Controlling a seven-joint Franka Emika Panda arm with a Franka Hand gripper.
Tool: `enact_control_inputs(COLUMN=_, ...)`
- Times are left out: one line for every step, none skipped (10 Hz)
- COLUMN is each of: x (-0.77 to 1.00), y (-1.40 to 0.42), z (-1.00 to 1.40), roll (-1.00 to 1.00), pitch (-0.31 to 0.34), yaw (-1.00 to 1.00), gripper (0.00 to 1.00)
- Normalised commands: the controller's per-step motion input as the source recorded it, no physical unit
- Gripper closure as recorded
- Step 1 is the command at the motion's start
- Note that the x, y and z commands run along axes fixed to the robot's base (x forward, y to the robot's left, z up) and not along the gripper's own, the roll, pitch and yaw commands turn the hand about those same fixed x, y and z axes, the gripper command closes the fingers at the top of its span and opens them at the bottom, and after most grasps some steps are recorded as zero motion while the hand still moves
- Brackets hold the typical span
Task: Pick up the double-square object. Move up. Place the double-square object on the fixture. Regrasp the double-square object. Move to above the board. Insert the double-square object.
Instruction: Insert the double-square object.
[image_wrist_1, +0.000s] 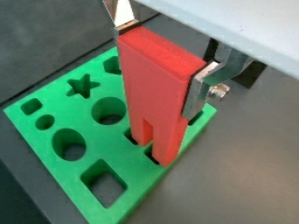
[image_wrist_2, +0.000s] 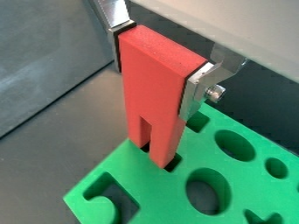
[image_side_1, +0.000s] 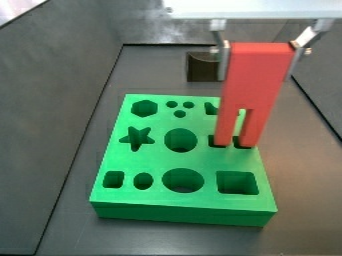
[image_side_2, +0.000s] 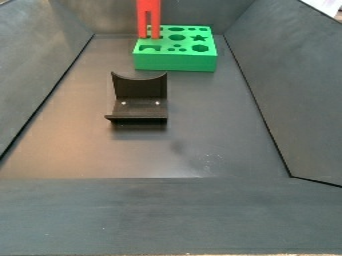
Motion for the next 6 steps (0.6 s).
enact_control_inputs(x=-0.37, y=-0.11, z=-0.53, roll=0.08, pitch=-0.099, yaw=0.07, gripper=1.00)
enact_control_inputs(x=-0.28, y=-0.15, z=-0.59, roll=0.04, pitch=-0.157, yaw=0.07, gripper=1.00)
enact_control_inputs(x=-0.13, y=-0.18, z=-0.68, roll=0.00, pitch=-0.207, yaw=0.09, gripper=1.00)
enact_control_inputs(x=0.00, y=-0.13, z=-0.77, roll=0.00, pitch=-0.206, yaw=0.17, gripper=1.00)
enact_control_inputs(x=0.17, y=-0.07, z=-0.95, roll=0.02, pitch=-0.131, yaw=0.19, gripper=1.00)
enact_control_inputs(x=0.29, y=-0.05, z=-1.00, roll=0.09, pitch=-0.051, yaw=0.18, gripper=1.00)
